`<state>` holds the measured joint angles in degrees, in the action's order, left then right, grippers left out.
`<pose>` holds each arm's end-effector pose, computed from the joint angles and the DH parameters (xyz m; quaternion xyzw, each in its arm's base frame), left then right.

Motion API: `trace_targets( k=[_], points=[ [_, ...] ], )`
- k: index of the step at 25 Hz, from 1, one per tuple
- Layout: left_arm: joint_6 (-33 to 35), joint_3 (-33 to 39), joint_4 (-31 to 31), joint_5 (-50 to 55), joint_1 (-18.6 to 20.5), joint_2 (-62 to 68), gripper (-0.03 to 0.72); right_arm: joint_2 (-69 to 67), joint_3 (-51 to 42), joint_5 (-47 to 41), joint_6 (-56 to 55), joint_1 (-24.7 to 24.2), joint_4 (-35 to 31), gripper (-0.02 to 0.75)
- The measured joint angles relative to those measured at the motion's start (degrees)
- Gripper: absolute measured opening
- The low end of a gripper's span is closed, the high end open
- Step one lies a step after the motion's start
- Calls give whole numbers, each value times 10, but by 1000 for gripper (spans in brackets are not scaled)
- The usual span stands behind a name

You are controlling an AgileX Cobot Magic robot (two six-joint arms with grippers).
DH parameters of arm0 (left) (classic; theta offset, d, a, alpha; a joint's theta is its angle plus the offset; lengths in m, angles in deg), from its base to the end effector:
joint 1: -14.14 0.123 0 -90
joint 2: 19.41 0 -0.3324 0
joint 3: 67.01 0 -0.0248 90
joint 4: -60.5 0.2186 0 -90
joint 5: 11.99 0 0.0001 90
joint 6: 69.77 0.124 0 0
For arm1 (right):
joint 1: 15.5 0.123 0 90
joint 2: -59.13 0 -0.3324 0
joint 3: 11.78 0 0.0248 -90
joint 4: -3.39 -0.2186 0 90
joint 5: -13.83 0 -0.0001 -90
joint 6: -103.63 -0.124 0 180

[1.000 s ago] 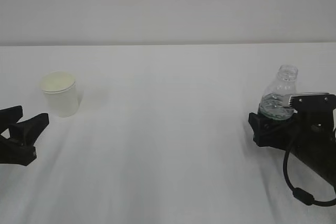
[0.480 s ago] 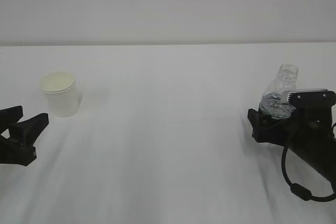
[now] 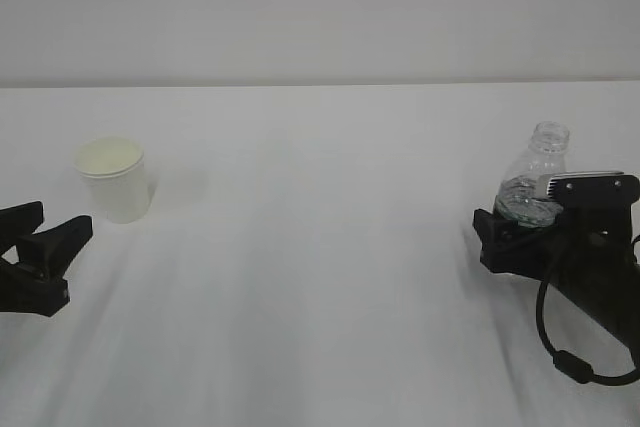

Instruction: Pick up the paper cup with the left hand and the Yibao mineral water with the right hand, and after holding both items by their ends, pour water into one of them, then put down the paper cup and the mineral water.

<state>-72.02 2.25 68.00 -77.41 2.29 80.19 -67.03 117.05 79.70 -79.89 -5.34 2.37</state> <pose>0.2335 -0.0640 0.2120 0.1235 0.7757 -0.1055 0.6098 0.3414 0.0591 0.1287 -0.0403 0.8254 0.0624 0.5596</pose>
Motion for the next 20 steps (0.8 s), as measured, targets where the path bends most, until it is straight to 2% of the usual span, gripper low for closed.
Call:
trace_targets(
  k=[7, 20],
  points=[
    [0, 0, 0, 0, 0, 0, 415, 0, 0, 0, 0, 0, -3, 570],
    [0, 0, 2, 0, 0, 0, 414, 0, 0, 0, 2, 0, -3, 560]
  ],
)
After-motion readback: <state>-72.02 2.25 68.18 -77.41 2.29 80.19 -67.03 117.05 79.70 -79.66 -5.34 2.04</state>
